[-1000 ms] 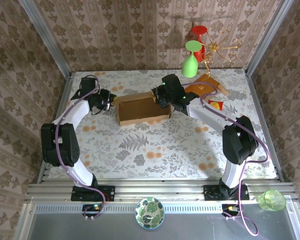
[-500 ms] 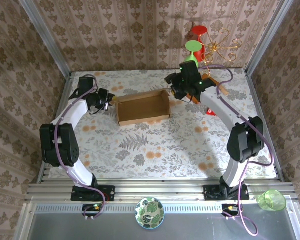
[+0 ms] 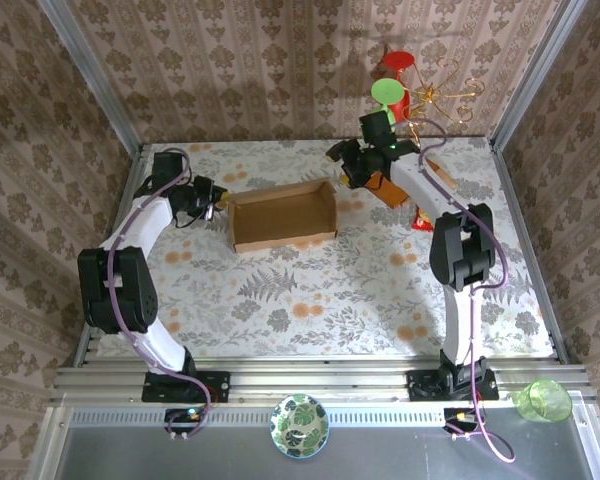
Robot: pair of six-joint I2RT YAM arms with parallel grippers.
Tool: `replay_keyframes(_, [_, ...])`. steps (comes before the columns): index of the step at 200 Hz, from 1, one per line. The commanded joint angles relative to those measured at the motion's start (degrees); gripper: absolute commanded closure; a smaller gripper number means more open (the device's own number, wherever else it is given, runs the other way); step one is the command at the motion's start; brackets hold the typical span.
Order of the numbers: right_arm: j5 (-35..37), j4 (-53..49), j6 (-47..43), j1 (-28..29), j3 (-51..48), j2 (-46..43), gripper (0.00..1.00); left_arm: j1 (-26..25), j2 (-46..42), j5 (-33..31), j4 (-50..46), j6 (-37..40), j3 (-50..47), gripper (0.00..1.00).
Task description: Fold the paper box
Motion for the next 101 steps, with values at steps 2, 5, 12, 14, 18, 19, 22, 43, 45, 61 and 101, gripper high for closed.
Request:
replay_keyframes(2, [-4.42, -2.82, 2.98, 2.83, 2.60, 0.11, 0.36, 0.36, 0.83, 0.48, -0.72, 1.81, 2.22, 0.90])
replay_keyframes(5, [-4.49, -2.81, 3.38, 3.13, 2.50, 0.08, 0.36, 0.33, 0.87, 0.54, -0.68, 1.81, 2.28, 0.90])
replay_keyframes(12, [-4.83, -2.19, 4.28, 3.74, 2.17, -0.24, 0.36, 0.33, 0.94, 0.57, -0.67, 1.77, 2.31, 0.90])
replay_keyframes(14, [-4.94, -2.02, 4.58, 3.90, 2.02, -0.31, 0.36, 0.37, 0.95, 0.57, -0.63, 1.74, 2.33, 0.90])
replay_keyframes(18, [-5.08, -2.01, 5.28, 4.12, 1.53, -0.56, 0.36, 0.34, 1.00, 0.62, -0.58, 1.76, 2.38, 0.90])
replay_keyframes(19, [-5.12, -2.00, 5.45, 4.20, 1.49, -0.59, 0.36, 0.33, 0.98, 0.64, -0.54, 1.70, 2.39, 0.90])
replay_keyframes(22, [-5.21, -1.16, 5.98, 4.33, 1.21, -0.69, 0.36, 0.34, 1.01, 0.66, -0.57, 1.72, 2.37, 0.90])
replay_keyframes(43, [-5.98, 2.17, 9.01, 4.57, -0.91, -1.06, 0.36, 0.33, 0.96, 0.81, -0.32, 1.65, 2.39, 0.90])
replay_keyframes(45, [-5.95, 2.19, 9.03, 4.57, -0.99, -1.00, 0.36, 0.35, 0.96, 0.83, -0.32, 1.64, 2.39, 0.90])
replay_keyframes(61, [-5.59, 1.37, 8.40, 4.39, -0.52, -0.82, 0.37, 0.42, 0.82, 0.78, -0.47, 1.80, 2.35, 0.90])
replay_keyframes(101, [-2.65, -4.50, 2.73, 3.51, -0.11, -2.27, 0.38, 0.46, 0.18, 0.12, -1.82, 3.63, 2.06, 0.90])
